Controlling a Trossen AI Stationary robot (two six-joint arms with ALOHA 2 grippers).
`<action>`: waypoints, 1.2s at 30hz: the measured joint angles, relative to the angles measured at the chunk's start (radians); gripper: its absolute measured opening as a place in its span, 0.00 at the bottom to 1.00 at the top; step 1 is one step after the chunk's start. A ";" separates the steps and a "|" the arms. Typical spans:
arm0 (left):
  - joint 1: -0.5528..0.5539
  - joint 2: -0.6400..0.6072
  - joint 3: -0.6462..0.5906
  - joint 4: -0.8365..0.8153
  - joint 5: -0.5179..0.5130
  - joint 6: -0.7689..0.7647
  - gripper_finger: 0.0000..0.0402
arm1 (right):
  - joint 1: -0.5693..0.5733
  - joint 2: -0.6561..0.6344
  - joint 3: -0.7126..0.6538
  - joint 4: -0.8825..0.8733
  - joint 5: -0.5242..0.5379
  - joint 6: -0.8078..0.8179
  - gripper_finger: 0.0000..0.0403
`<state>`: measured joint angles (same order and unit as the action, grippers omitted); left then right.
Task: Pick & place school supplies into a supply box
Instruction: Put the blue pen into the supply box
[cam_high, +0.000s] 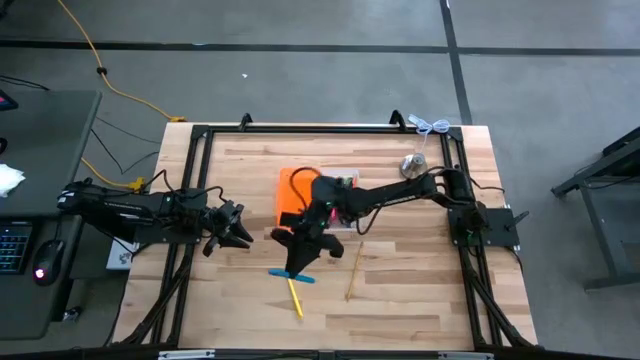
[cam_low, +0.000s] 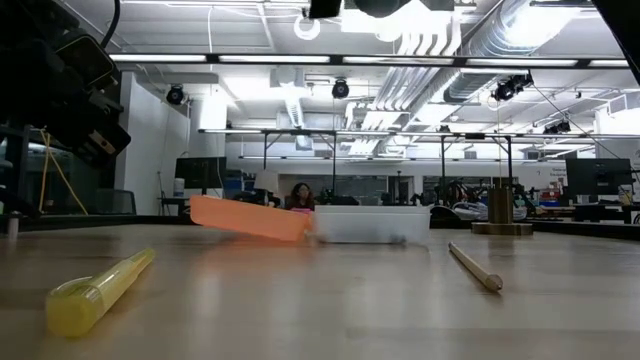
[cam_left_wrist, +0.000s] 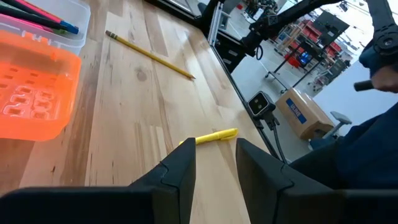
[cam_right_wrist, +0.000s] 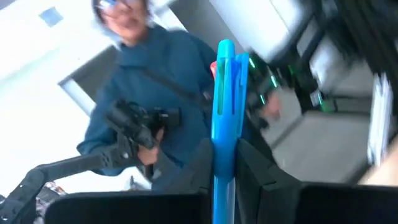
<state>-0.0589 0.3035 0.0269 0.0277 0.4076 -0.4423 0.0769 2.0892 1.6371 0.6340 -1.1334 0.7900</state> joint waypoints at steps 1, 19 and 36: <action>0.000 0.000 0.000 0.000 0.000 0.000 0.36 | 0.000 0.000 0.000 0.064 0.007 0.020 0.04; 0.000 0.000 0.000 0.000 0.000 0.009 0.36 | 0.002 -0.001 0.000 0.591 0.159 0.087 0.05; 0.000 0.000 0.000 0.000 0.000 0.009 0.36 | -0.038 -0.001 0.000 0.245 0.262 -0.064 0.05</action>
<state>-0.0589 0.3038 0.0269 0.0277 0.4076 -0.4337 0.0386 2.0884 1.6375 0.8792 -0.8719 0.7264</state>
